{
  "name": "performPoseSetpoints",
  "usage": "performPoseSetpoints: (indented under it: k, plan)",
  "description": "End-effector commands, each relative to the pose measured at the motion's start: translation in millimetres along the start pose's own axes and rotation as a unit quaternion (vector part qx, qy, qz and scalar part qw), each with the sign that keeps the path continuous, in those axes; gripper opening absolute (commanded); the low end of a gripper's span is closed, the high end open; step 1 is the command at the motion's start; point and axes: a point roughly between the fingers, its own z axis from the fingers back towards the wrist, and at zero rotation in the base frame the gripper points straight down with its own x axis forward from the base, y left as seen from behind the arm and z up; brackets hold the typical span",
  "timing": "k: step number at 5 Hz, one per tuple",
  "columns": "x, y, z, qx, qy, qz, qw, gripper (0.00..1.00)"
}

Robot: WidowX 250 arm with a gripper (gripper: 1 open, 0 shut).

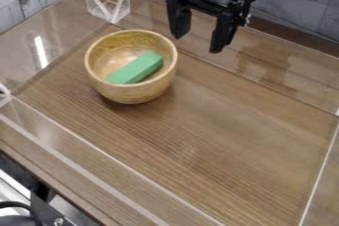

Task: Move green object from inside the wooden bowl to the table next to it

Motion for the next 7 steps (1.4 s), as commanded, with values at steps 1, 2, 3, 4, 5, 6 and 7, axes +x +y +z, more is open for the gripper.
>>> performPoseSetpoints:
  k: [1,2,3,4,5,6,7]
  plan:
    - [-4.4,4.3,-5.4,0.002,0.004,0.023,0.9997,1.00]
    - [-14.5,27.3,-6.6,0.012,-0.003,0.027,0.9996,1.00]
    - [-24.3,56.2,-3.6,0.021,-0.020,0.024,0.9993,1.00]
    - [-27.9,77.9,-6.2,0.028,-0.031,0.013,0.9990,1.00]
    - [-21.8,82.7,-17.7,0.033,-0.040,0.020,0.9985,1.00]
    - [-15.8,84.2,-28.2,0.035,-0.044,0.023,0.9982,1.00]
    - [-8.1,87.9,-36.3,0.037,-0.049,0.027,0.9977,1.00]
